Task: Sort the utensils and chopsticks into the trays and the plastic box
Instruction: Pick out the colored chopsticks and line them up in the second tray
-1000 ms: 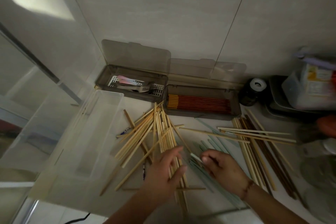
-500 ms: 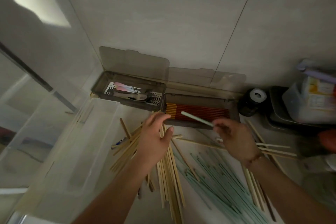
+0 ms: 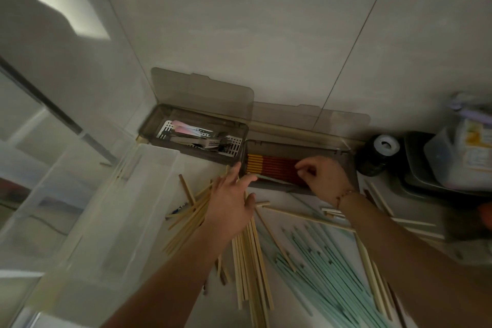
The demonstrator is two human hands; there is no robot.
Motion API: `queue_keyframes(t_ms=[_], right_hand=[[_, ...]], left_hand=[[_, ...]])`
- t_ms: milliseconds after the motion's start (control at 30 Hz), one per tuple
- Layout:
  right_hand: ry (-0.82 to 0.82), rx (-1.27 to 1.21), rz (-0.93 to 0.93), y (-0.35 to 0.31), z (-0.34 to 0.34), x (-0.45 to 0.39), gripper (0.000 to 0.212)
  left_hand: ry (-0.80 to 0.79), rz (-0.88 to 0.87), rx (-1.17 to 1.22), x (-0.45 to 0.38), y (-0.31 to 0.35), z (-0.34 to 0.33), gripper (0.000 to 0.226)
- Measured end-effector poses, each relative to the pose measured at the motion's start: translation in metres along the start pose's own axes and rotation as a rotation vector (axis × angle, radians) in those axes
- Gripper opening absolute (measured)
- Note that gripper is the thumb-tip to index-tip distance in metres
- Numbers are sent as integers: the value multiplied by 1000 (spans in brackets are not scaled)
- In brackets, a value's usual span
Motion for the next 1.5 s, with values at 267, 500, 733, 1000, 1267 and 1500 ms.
queue_keyframes(t_ms=[267, 500, 733, 1000, 1267, 1500], right_hand=[[237, 253, 283, -12, -49, 149, 10], [162, 382, 178, 24, -99, 200, 32], [183, 278, 50, 10, -87, 200, 23], [163, -141, 153, -17, -10, 128, 11], [-11, 194, 31, -13, 16, -3, 19], [-283, 315, 43, -4, -23, -28, 19]], left_hand=[[62, -13, 83, 1, 0, 5, 31], [187, 19, 499, 1, -5, 9, 16], [223, 149, 730, -3, -18, 5, 31], [179, 152, 742, -6, -24, 7, 33], [131, 157, 801, -11, -27, 8, 33], [105, 174, 805, -14, -30, 6, 30]])
Point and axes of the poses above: each hand's wrist, its own x-axis away from the middle knuckle, its own z-axis out of the back of the hand, y = z × x, the point moved 7 cm from there along -x, towards the middle knuckle, and after that the axes turned 14 degrees about -y, right-handed, at the moved point
